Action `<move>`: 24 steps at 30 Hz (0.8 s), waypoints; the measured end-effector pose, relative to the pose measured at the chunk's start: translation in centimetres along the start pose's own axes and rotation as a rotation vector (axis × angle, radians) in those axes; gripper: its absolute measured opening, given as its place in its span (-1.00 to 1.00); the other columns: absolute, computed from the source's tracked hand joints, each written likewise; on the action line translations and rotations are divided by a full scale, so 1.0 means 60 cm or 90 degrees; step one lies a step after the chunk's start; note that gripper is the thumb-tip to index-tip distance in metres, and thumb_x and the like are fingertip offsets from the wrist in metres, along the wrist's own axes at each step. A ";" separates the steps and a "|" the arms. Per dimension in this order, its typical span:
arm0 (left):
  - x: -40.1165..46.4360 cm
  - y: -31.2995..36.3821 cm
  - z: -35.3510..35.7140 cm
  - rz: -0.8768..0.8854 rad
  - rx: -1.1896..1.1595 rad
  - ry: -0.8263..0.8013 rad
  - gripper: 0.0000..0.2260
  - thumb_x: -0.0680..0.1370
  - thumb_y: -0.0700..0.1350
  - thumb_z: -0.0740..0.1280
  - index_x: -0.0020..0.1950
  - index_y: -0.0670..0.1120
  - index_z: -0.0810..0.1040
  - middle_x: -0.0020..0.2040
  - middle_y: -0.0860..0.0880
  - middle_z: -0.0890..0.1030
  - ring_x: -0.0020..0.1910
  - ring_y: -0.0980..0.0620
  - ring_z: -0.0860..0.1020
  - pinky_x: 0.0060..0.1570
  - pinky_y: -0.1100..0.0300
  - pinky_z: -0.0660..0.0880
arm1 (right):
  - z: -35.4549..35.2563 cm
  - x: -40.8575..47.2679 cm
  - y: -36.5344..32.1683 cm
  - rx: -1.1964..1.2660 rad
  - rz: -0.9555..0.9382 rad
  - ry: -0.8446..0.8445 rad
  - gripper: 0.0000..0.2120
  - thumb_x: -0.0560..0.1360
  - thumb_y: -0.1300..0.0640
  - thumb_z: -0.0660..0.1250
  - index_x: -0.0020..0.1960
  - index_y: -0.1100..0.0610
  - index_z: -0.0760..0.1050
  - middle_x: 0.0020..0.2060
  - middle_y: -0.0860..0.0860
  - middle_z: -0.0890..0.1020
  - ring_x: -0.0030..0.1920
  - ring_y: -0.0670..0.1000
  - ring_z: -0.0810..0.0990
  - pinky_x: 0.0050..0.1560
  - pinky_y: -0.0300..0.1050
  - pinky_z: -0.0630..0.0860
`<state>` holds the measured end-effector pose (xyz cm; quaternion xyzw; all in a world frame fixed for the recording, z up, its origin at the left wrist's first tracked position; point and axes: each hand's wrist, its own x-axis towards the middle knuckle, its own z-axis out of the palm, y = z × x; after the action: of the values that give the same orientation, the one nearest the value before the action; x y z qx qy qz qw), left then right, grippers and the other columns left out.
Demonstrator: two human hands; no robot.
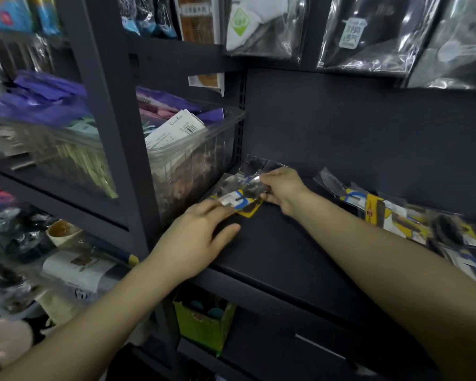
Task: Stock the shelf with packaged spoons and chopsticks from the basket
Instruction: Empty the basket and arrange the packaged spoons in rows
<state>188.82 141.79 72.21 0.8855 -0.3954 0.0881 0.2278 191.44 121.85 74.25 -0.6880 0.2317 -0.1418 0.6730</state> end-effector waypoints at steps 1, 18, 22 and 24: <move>0.000 -0.006 0.005 0.017 0.048 -0.013 -0.46 0.45 0.23 0.05 0.19 -0.06 0.56 0.20 -0.12 0.56 0.22 -0.17 0.51 0.27 -0.03 0.43 | 0.003 0.002 0.000 -0.020 -0.004 -0.005 -0.74 0.53 0.27 0.27 -0.31 0.13 0.32 -0.37 0.05 0.43 -0.40 -0.05 0.43 -0.61 -0.35 0.44; 0.025 -0.024 0.005 -0.053 -0.041 -0.176 -0.20 0.36 0.39 0.19 0.49 0.02 0.12 0.53 -0.02 0.12 0.50 0.03 0.08 0.44 0.20 0.04 | -0.009 0.010 -0.007 -0.390 -0.061 -0.130 -0.94 0.53 0.21 0.27 -0.03 0.17 0.51 -0.42 0.01 0.40 -0.45 -0.10 0.31 -0.60 -0.41 0.26; 0.032 -0.037 0.011 -0.014 -0.062 -0.190 -0.32 0.44 0.26 0.24 0.47 0.03 0.15 0.54 -0.01 0.05 0.52 0.04 0.01 0.45 0.21 0.00 | 0.005 0.017 -0.007 -0.563 -0.182 -0.068 -0.88 0.49 0.23 0.34 -0.01 0.25 0.55 -0.23 0.04 0.55 -0.24 -0.03 0.47 -0.43 -0.38 0.36; 0.032 -0.043 0.012 -0.017 -0.077 -0.209 -0.27 0.38 0.36 0.22 0.46 0.09 0.16 0.54 0.00 0.03 0.52 0.05 -0.01 0.48 0.17 0.01 | 0.009 0.020 -0.009 -0.647 -0.233 -0.057 -0.80 0.49 0.20 0.33 0.09 0.26 0.53 -0.04 0.10 0.59 -0.08 -0.02 0.50 -0.22 -0.24 0.39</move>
<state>191.99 141.68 71.40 0.8779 -0.4198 -0.0852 0.2142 192.81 121.68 74.62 -0.9612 0.1186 -0.0970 0.2295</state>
